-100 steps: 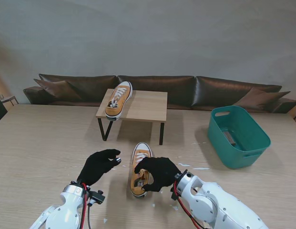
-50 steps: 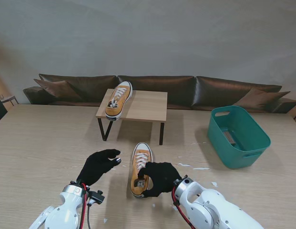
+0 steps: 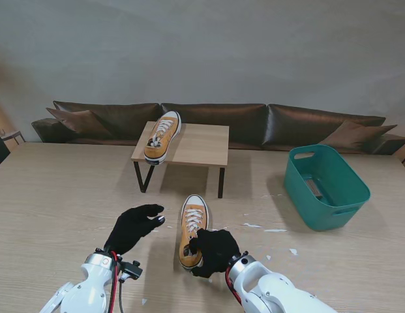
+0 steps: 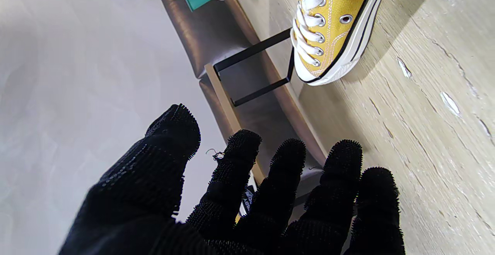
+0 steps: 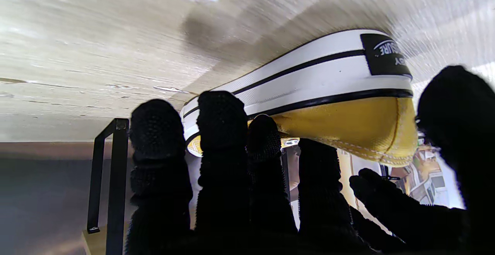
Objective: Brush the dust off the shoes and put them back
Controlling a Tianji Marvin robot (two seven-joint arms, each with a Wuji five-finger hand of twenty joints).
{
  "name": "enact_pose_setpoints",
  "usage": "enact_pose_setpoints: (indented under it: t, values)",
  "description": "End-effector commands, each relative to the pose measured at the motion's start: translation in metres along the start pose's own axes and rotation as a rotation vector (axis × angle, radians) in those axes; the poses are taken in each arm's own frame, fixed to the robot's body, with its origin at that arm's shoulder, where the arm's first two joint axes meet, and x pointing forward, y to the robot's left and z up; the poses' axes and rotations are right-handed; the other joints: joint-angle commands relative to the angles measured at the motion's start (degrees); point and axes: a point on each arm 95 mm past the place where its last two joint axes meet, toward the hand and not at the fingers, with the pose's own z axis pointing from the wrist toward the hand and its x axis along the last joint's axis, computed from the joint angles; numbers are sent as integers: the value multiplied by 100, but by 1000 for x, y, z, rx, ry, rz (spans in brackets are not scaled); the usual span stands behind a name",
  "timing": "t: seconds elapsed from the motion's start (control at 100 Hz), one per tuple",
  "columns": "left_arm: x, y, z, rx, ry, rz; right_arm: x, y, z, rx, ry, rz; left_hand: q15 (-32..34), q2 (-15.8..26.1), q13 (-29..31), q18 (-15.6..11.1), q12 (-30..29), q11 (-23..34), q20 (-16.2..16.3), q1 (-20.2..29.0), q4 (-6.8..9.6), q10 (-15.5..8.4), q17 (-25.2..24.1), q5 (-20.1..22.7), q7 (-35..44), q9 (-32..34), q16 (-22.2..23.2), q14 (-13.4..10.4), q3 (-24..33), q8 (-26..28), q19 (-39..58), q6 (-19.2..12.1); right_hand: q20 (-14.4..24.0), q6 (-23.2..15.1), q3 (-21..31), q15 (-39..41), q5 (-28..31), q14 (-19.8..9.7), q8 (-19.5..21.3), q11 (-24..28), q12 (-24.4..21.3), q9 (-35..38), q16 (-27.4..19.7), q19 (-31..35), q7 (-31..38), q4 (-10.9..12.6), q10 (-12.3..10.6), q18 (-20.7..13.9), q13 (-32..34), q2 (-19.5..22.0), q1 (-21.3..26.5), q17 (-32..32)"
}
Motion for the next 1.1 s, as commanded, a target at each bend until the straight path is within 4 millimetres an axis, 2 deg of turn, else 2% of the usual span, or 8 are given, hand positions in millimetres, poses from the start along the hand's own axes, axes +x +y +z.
enact_pose_setpoints:
  t: [0.0, 0.24, 0.47, 0.58, 0.7, 0.89, 0.98, 1.09]
  values:
    - [2, 2, -1, -13, 4, -9, 6, -13, -2, 45, 0, 0, 19, 183, -184, -144, -23, -14, 115, -70, 197, -28, 2, 71, -35, -108, -10, 46, -113, 32, -112, -154, 121, 55, 275, 262, 386, -151, 187, 44, 67, 220, 100, 346, 347, 46, -122, -77, 264, -364, -118, -1310]
    - [2, 2, -1, -9, 5, -12, 17, -31, -2, 35, -32, -44, 47, 188, -175, -137, -15, -15, 171, -73, 197, -9, 30, 112, -18, -107, 3, 42, -114, 42, -173, -135, 76, 754, 816, 895, 682, -403, 1132, 441, 377, 817, 200, 591, 1777, -112, -297, -116, 616, -1064, -100, -1098]
    - [2, 3, -1, -1, 6, -15, 23, -46, -2, 7, -64, -120, 64, 189, -165, -122, -10, -15, 228, -69, 199, 0, 62, 140, -6, -104, 9, 50, -111, 50, -220, -121, 83, 324, 1079, 1762, 1379, -677, 2363, 1027, 980, 1726, 320, 1065, 3477, -238, -669, -251, 1235, -1495, -207, -689]
    - [2, 3, -1, 1, 6, -16, 25, -51, -1, -32, -66, -153, 69, 187, -162, -117, -8, -14, 250, -72, 198, 4, 65, 144, -6, -101, 9, 53, -111, 52, -248, -118, 78, -43, 1100, 2208, 2239, -733, 2853, 1281, 1237, 2403, 351, 1326, 4230, -213, -863, -278, 1721, -1442, 6, -367]
    - [2, 2, -2, 3, 8, -16, 24, -51, -1, -60, -25, -196, 74, 200, -163, -115, -6, -12, 277, -72, 199, 26, 77, 148, -6, -95, 10, 48, -105, 54, -268, -117, 21, -305, 1024, 2470, 3132, -750, 3287, 1270, 1491, 3028, 437, 1524, 4592, -7, -1052, -394, 2018, -712, 480, -56]
    - [2, 1, -3, 9, 7, -15, 20, -42, -7, -84, 50, -237, 78, 212, -157, -115, -5, -10, 306, -80, 197, 17, 88, 156, -5, -84, 9, 48, -114, 57, -296, -101, -81, 117, 1132, 2086, 3235, -757, 3783, 729, 1365, 3068, 441, 1434, 4767, 111, -1221, -762, 2014, -371, 849, 237]
    - [2, 1, -3, 12, 7, -16, 19, -33, -10, -105, 89, -240, 78, 222, -157, -109, -5, -9, 314, -79, 196, 27, 94, 167, -1, -81, 7, 47, -120, 59, -315, -102, -166, 473, 1318, 1839, 3266, -786, 3839, 408, 1136, 3152, 508, 1270, 4763, 36, -1246, -883, 2014, -510, 992, 509]
    - [2, 1, -3, 13, 7, -18, 15, -23, -9, -114, 148, -226, 83, 235, -144, -100, -5, -11, 326, -78, 197, 26, 103, 169, -2, -81, 7, 47, -127, 59, -337, -97, -174, 751, 1481, 1638, 3256, -810, 3871, 255, 1138, 3189, 597, 1088, 4769, -484, -1219, -875, 2018, -779, 1180, 699]
